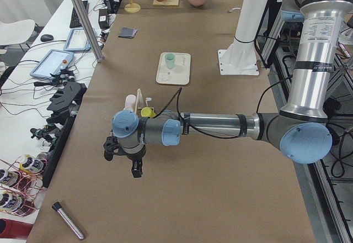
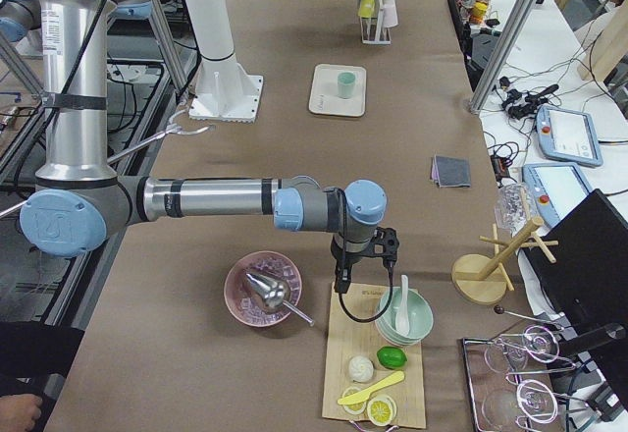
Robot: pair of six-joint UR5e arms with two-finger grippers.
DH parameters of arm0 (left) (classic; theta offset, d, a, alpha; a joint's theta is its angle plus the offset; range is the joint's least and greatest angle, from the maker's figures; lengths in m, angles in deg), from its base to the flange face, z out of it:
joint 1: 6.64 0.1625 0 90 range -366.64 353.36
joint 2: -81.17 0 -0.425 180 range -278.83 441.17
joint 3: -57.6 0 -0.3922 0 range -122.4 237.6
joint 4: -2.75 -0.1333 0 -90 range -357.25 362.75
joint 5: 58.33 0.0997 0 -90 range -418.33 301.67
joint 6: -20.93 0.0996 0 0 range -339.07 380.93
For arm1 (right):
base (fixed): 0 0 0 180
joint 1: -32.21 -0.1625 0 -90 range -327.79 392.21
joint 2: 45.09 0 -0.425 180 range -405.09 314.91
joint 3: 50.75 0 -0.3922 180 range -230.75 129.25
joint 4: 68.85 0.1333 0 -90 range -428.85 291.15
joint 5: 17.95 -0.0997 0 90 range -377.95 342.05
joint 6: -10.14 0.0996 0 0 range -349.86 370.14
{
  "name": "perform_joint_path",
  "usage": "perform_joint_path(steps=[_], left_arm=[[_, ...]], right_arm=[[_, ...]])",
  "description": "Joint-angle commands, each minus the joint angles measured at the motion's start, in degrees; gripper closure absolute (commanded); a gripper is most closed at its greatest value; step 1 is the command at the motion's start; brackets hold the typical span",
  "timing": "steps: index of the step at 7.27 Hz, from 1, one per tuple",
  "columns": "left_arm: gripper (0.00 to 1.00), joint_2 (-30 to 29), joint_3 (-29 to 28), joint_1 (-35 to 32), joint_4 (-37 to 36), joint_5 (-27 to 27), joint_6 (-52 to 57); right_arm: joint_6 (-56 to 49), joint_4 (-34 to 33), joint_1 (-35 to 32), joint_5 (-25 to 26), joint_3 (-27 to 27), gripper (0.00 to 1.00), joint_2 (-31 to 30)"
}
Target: Pick up and place green cup on tray
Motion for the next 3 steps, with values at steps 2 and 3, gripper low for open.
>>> perform_joint_path(steps=[2, 3], left_arm=[[0.02, 0.1, 0.13, 0.0, -0.02, -0.09, -0.04], [0.02, 0.1, 0.21, 0.0, -0.02, -0.09, -0.12]], right_arm=[[-0.07, 0.0, -0.02, -0.01, 1.59, 0.0, 0.17], [-0.07, 0.0, -0.02, -0.01, 1.67, 0.0, 0.25]])
